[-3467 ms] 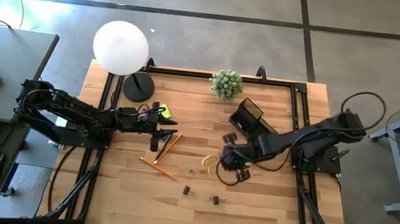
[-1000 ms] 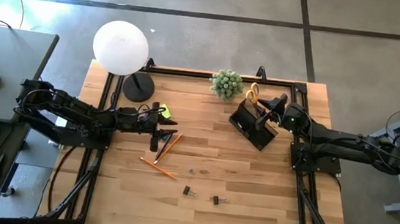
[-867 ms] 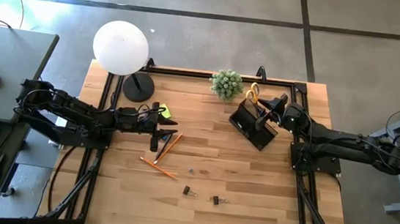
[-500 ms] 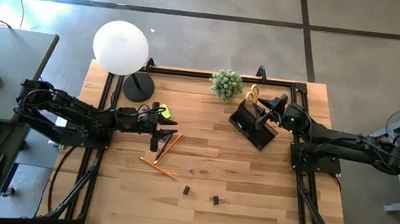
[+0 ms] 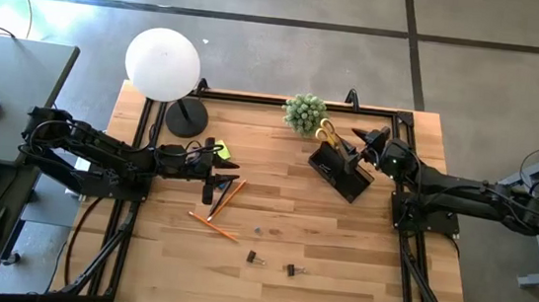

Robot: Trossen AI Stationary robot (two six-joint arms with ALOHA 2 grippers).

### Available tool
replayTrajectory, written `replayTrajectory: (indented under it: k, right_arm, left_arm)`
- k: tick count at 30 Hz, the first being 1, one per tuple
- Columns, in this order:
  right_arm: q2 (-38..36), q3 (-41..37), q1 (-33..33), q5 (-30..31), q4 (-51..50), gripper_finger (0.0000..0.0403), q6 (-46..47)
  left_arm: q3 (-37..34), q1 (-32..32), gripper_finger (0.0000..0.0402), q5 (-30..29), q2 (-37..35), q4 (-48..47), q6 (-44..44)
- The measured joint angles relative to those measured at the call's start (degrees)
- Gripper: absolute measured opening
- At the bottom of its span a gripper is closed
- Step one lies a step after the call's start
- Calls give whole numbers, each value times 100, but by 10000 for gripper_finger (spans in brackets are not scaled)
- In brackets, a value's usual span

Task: Pick and place office supplies into organizer
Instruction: Put the bottom orange pencil into the desk organizer

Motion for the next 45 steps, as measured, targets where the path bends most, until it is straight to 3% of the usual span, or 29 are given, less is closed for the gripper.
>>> replayTrajectory:
  k: [11,16,24,30,35,41,45]
  right_arm:
    - [-6,193,32,-640,364,224,53]
    - [-6,254,341,-890,416,206,42]
    - [-2,256,1180,-837,923,188,3]
    - [97,256,1746,-474,1279,190,15]
    - [665,260,2125,-474,1939,190,9]
    - [1850,294,2467,-467,3207,188,-9]
    - [2550,668,2648,-338,3404,188,-374]
  left_arm:
    - [0,1,129,0,2,-6,4]
    - [0,-1,129,1,2,-4,4]
    - [0,1,129,0,2,-4,2]
    - [0,-1,129,2,2,-4,-2]
    - [0,-1,129,2,1,-2,-2]
    - [0,1,129,-1,1,-2,12]
    - [0,1,129,-9,2,-9,15]
